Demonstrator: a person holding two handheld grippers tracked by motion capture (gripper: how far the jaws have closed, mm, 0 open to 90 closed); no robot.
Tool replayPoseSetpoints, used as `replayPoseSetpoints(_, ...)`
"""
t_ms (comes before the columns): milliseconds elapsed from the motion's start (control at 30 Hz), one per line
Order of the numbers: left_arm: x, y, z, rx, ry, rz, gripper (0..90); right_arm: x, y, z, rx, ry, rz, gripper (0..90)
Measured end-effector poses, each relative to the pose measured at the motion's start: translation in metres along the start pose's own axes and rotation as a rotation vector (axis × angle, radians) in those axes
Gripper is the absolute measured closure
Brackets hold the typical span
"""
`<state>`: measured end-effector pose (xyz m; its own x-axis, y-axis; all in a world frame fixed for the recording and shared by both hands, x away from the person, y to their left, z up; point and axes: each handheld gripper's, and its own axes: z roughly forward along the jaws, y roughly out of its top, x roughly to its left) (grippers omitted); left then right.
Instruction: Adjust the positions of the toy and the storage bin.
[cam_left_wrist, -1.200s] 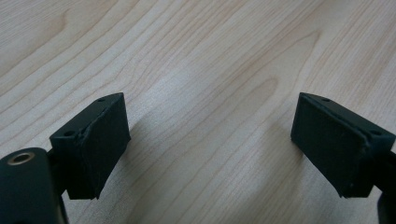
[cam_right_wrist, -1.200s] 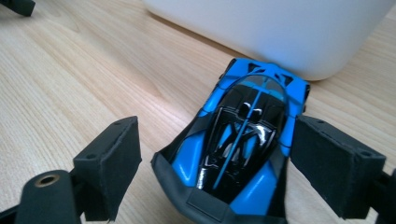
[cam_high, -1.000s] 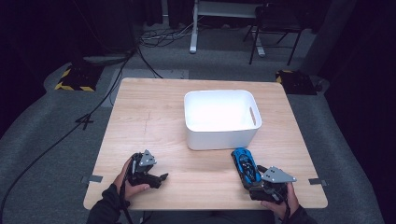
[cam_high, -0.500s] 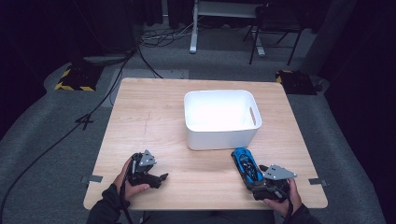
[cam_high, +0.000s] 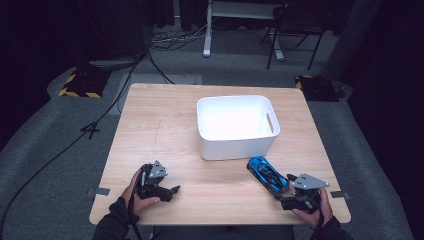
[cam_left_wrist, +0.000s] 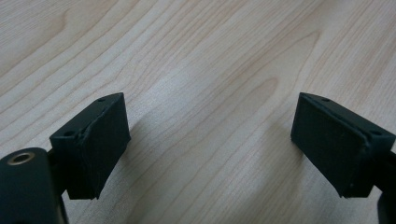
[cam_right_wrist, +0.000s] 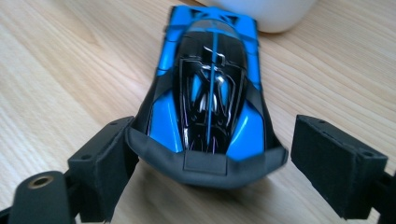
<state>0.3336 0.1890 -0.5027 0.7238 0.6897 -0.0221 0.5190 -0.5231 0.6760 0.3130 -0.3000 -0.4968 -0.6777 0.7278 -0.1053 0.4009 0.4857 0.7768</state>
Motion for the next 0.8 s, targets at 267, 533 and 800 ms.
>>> replayPoseSetpoints(267,0.000,0.000,0.000,-0.001,0.001,-0.002,11.8,-0.022,-0.006,0.000,0.003,0.073,0.012,15.0)
replayPoseSetpoints(533,0.000,0.000,0.000,-0.001,0.000,-0.001,11.8,-0.029,-0.007,-0.001,-0.004,0.083,0.027,16.0)
replayPoseSetpoints(800,0.000,0.000,0.000,0.001,0.002,0.003,11.6,-0.024,0.000,0.009,0.032,0.085,0.036,15.7)
